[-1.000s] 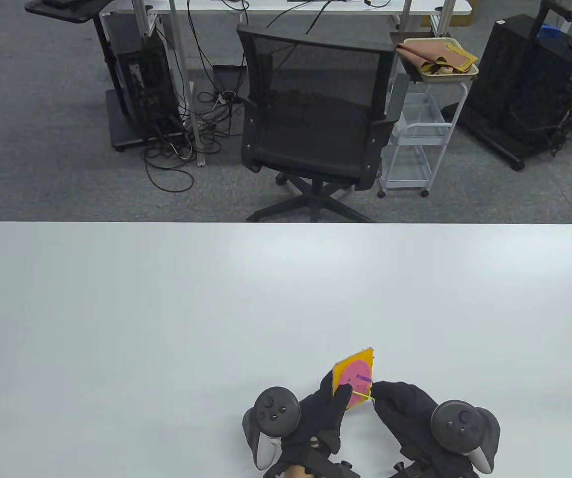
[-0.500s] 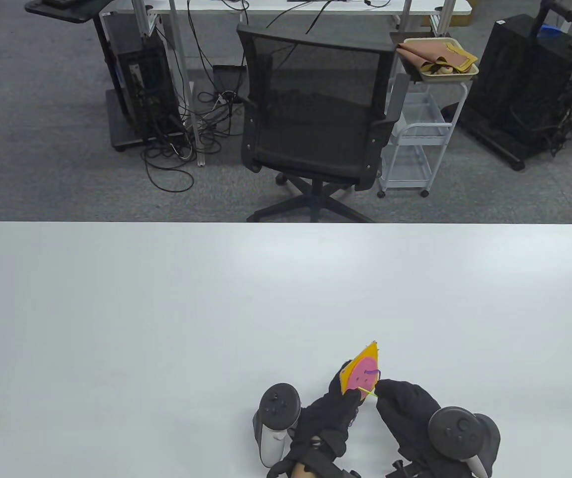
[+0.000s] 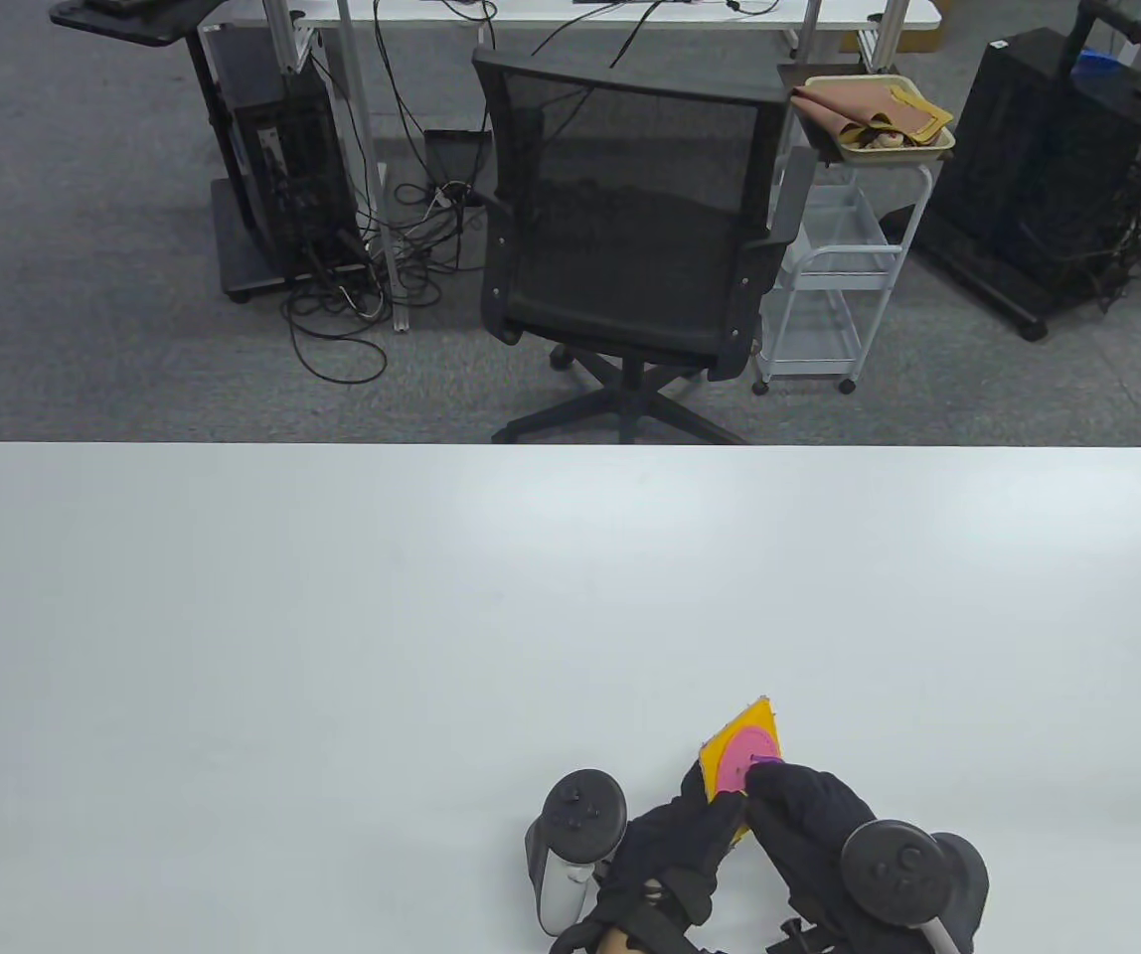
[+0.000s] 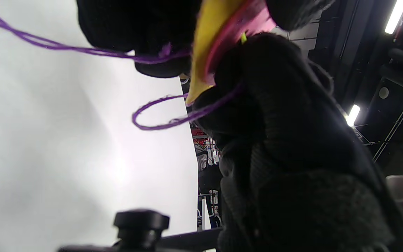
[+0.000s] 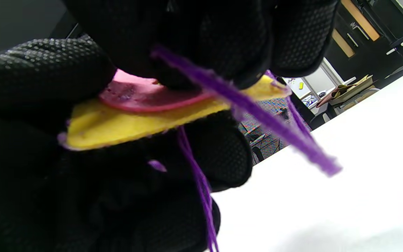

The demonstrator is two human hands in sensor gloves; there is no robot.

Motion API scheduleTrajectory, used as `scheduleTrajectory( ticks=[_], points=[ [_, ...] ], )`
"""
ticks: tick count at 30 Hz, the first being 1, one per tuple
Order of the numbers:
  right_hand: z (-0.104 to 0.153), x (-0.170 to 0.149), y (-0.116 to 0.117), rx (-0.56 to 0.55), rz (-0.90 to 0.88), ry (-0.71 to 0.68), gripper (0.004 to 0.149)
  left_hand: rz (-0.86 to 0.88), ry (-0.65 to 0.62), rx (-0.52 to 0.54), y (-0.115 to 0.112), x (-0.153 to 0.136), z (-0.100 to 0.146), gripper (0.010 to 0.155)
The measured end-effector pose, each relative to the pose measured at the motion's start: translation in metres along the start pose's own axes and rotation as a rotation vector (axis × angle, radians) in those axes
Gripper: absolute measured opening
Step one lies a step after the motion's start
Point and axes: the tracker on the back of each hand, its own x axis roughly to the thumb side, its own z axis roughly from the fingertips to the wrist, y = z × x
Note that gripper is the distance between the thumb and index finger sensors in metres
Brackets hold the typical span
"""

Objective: Sew button in X pattern

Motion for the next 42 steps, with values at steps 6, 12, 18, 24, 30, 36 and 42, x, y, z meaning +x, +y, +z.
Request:
scheduleTrajectory(
  ticks=[6,12,18,24,30,36,42],
  points=[
    [-0.001,-0.002,0.003,0.042,-0.040,-0.001,0.043,-0.093,-0.018,0.087,0.006,0.003,0.002,0.054],
    [-0.005,-0.013,-0.005,0.014,-0.150,0.053,0.061,-0.142,-0.040,0.194,0.026,0.007,0.008,0.051],
    [-0.012,-0.041,-0.021,-0.012,-0.375,0.201,0.074,-0.009,-0.064,0.189,0.038,0.006,0.011,0.051],
    [-0.019,-0.064,-0.018,0.107,-0.563,0.259,0.073,0.093,-0.066,0.042,0.031,0.005,0.007,0.050],
    [-0.024,-0.064,0.001,0.346,-0.784,0.154,0.070,0.218,-0.059,-0.159,0.018,0.004,0.002,0.050],
    [-0.024,-0.056,0.011,0.483,-0.875,0.113,0.064,0.151,-0.023,-0.162,0.015,0.001,0.000,0.051],
    [-0.024,-0.052,0.011,0.457,-0.778,0.126,0.045,0.093,0.036,-0.117,0.017,-0.006,0.000,0.052]
  ],
)
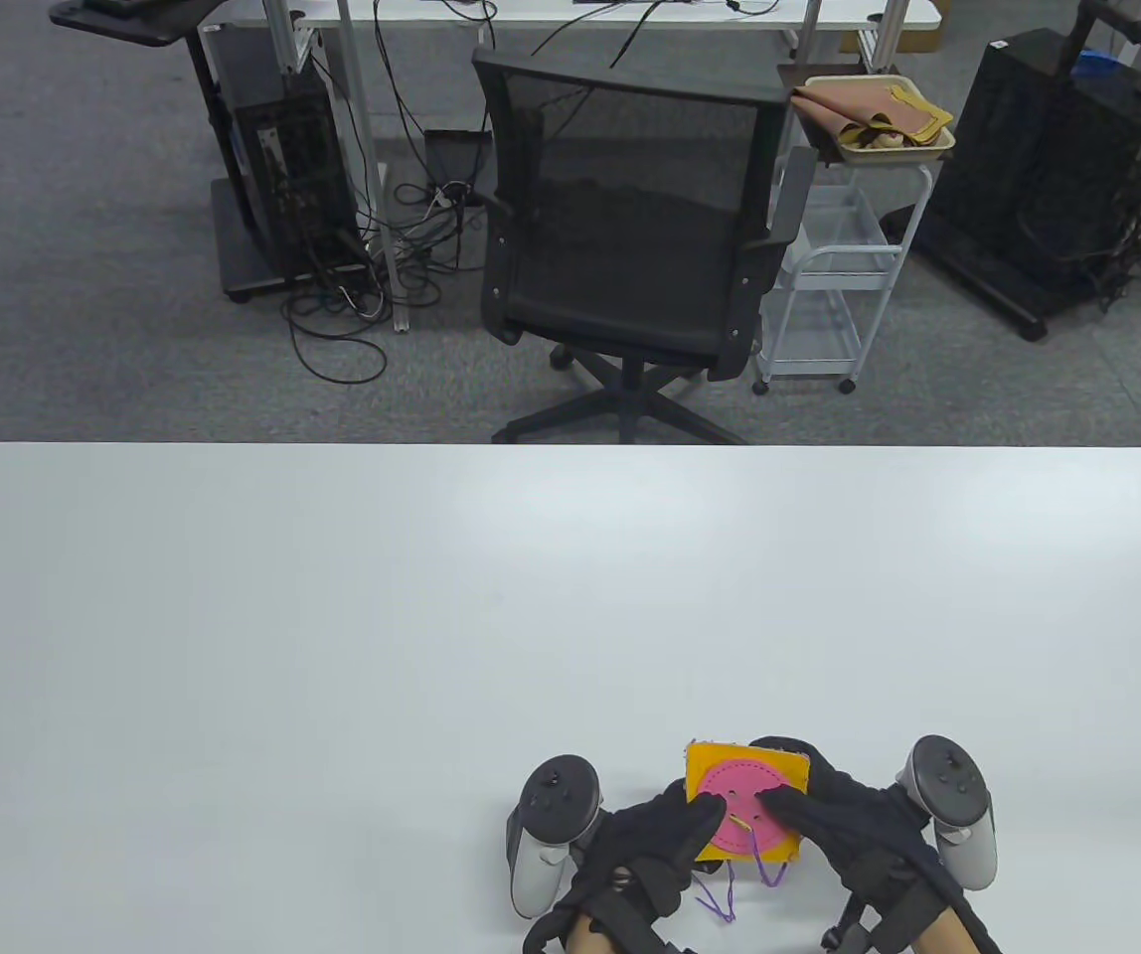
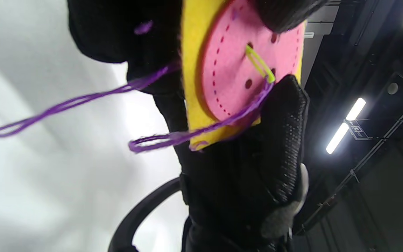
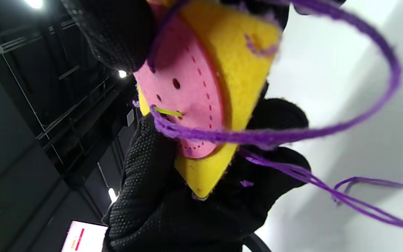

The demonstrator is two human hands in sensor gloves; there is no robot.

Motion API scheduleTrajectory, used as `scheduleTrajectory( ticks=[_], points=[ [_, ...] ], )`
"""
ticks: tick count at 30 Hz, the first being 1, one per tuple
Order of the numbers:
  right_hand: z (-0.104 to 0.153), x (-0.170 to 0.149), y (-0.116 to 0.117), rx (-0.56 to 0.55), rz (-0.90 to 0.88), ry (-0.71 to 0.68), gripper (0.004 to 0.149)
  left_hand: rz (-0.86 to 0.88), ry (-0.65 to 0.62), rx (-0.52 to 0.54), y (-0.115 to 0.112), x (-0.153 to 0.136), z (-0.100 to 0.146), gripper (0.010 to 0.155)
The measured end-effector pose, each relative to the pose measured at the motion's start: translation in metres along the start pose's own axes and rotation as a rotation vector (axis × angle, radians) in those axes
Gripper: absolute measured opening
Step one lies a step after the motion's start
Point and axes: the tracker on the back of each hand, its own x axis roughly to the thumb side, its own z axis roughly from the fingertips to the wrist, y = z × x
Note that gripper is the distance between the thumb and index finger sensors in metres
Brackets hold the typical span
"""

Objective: Sew button in X pattern

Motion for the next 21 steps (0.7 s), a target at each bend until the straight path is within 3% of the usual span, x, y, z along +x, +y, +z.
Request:
scheduleTrajectory(
  ticks=[5,13,18,21],
  points=[
    [0.002,0.001,-0.001,-0.089,0.038,0.005,0.042,-0.023,-0.002,-0.006,-0.003,0.001,0.000,0.054],
    [0.004,0.000,-0.007,-0.120,-0.018,0.004,0.042,-0.002,-0.015,0.020,0.005,0.005,0.005,0.062],
    [0.005,0.000,-0.011,-0.134,-0.063,-0.006,0.042,-0.056,-0.022,0.098,0.018,0.013,0.013,0.060],
    [0.006,0.002,-0.012,-0.129,-0.093,-0.021,0.042,-0.220,-0.014,0.242,0.026,0.023,0.020,0.051]
  ],
)
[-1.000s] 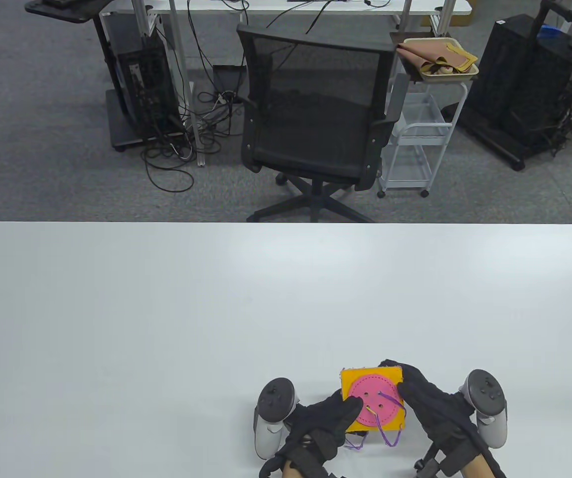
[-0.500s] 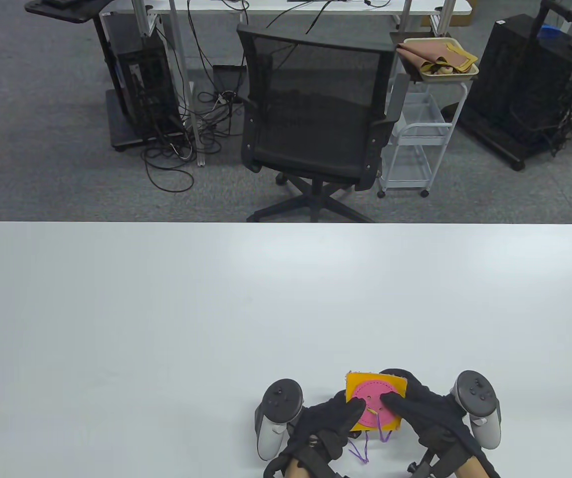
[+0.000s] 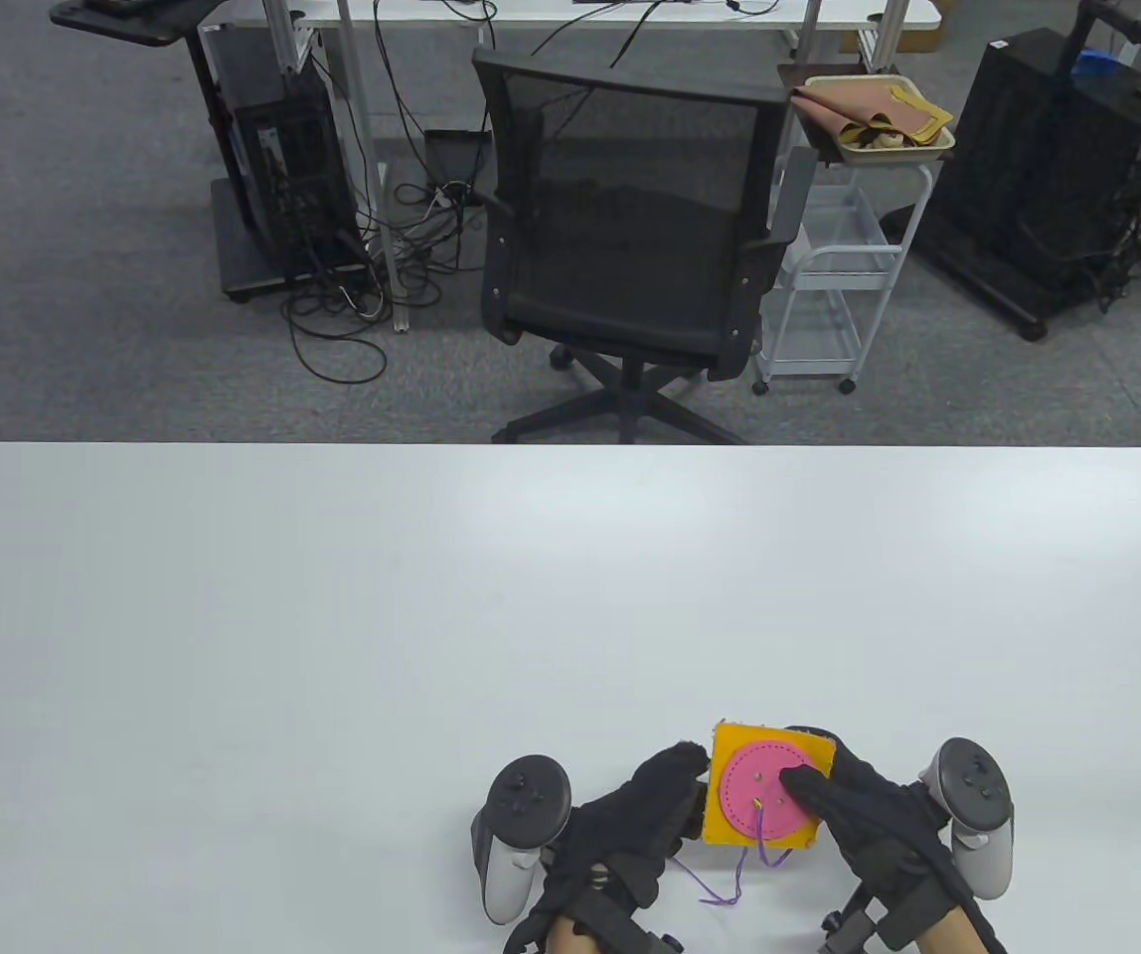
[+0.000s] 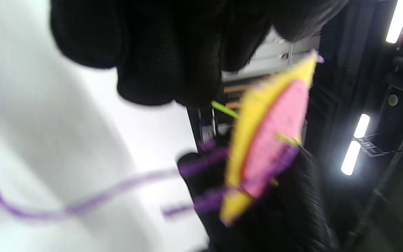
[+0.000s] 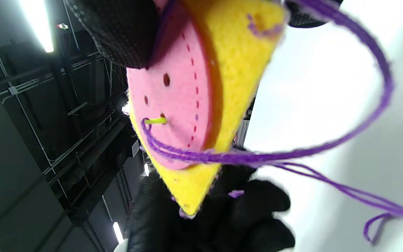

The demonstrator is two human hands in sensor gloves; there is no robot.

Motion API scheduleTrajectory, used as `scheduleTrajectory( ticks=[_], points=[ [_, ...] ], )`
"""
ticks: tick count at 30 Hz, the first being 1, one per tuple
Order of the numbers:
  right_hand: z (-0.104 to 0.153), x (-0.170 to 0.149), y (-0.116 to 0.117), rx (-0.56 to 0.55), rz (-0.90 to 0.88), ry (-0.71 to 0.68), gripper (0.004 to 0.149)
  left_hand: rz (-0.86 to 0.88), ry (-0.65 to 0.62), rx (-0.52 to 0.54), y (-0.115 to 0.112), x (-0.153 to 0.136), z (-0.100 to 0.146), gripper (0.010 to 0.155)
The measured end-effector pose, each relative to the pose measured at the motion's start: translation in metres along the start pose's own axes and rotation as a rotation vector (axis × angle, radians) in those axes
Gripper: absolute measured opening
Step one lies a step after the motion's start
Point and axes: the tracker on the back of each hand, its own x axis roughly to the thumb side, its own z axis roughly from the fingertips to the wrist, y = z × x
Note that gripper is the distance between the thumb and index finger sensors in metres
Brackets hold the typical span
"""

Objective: Sew button in X pattern

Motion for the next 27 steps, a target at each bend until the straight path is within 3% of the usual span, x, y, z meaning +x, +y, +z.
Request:
scheduleTrajectory(
  ticks=[2,5,8,12,16,23,27],
  points=[
    [0.000,0.000,0.001,0.008,-0.014,-0.006,0.042,-0.168,-0.048,0.097,0.005,0.008,0.002,0.046],
    [0.000,0.000,0.002,0.030,-0.040,-0.009,0.041,-0.274,-0.166,0.162,0.002,0.017,0.003,0.046],
    [0.000,0.000,0.005,0.064,-0.071,-0.012,0.041,-0.219,-0.212,0.092,-0.008,0.020,0.001,0.051],
    [0.000,0.001,0.007,0.091,-0.086,-0.023,0.041,-0.171,-0.222,-0.084,-0.020,0.021,-0.003,0.055],
    [0.000,0.002,0.007,0.088,-0.083,-0.029,0.040,-0.132,-0.225,-0.166,-0.027,0.021,-0.004,0.056],
    [0.000,0.001,0.006,0.093,-0.120,-0.022,0.040,-0.140,-0.241,-0.143,-0.029,0.022,-0.004,0.059],
    [0.000,0.001,0.007,0.095,-0.128,-0.022,0.040,-0.180,-0.253,-0.091,-0.027,0.022,-0.003,0.052]
  ],
)
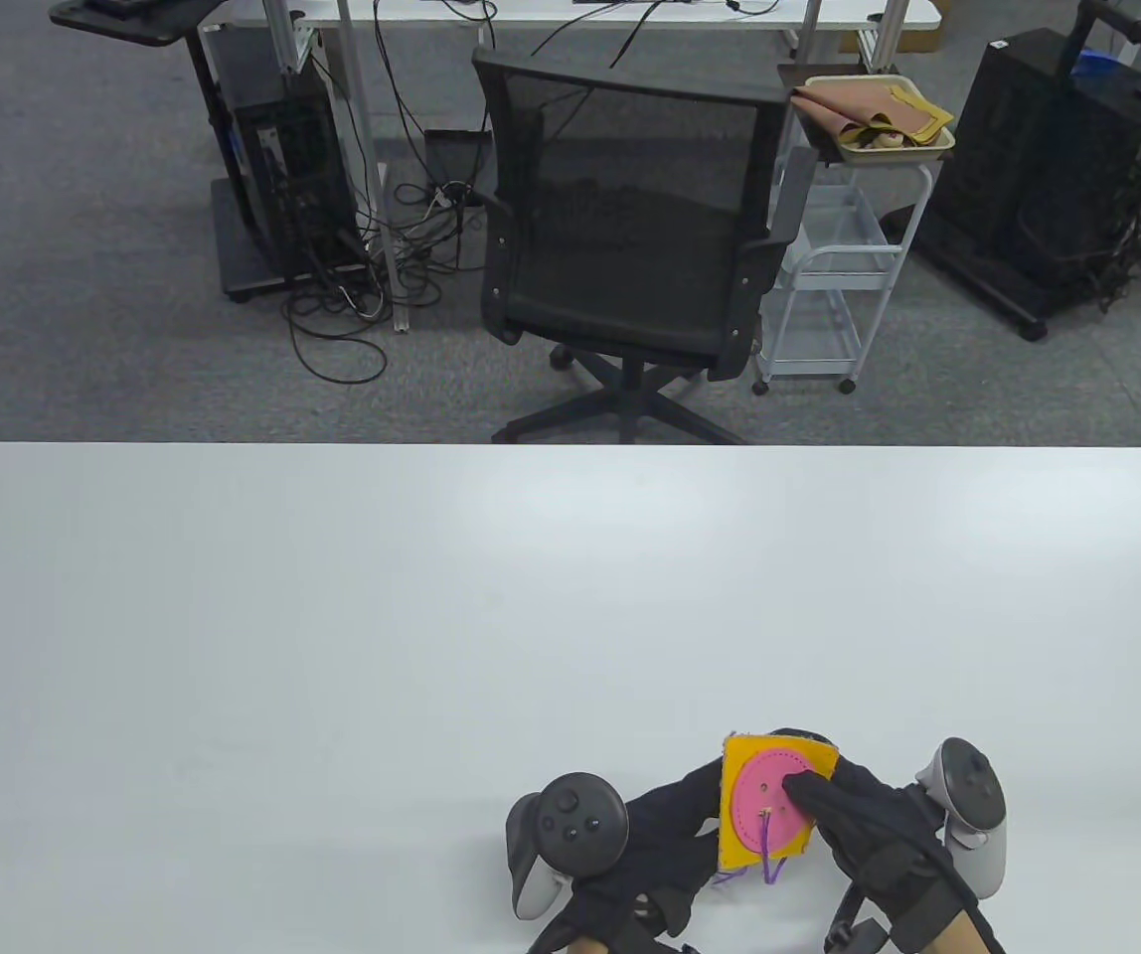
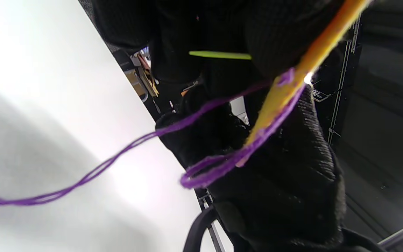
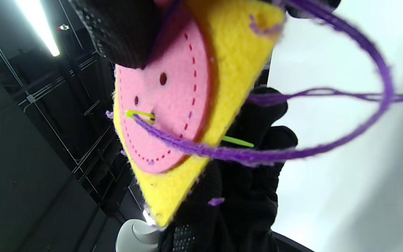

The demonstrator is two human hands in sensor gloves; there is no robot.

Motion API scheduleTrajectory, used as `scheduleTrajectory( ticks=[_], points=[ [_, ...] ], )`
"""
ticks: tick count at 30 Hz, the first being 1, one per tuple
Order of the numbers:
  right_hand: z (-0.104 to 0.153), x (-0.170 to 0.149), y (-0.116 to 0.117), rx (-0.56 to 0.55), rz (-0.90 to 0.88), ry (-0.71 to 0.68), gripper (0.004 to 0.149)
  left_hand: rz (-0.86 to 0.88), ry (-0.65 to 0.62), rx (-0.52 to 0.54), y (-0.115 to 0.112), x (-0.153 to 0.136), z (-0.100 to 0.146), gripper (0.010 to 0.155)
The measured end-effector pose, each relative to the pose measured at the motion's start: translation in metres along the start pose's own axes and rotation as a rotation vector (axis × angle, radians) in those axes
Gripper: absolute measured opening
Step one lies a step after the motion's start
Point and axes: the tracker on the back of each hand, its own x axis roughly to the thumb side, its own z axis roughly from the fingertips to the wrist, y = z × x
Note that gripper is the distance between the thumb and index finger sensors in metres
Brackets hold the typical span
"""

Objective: Sew button in X pattern

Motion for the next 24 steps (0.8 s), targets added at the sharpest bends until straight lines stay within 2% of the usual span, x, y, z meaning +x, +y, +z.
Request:
scheduleTrajectory(
  ticks=[7,14,24],
  points=[
    [0.000,0.000,0.000,0.002,-0.001,-0.001,0.039,0.010,0.015,-0.029,0.000,-0.002,-0.001,0.040],
    [0.000,0.001,-0.003,-0.025,0.034,0.003,0.038,-0.033,0.054,-0.061,0.005,-0.003,0.000,0.039],
    [0.005,0.001,-0.027,-0.176,0.016,0.016,0.038,-0.195,0.130,-0.037,0.015,-0.006,0.003,0.039]
  ],
)
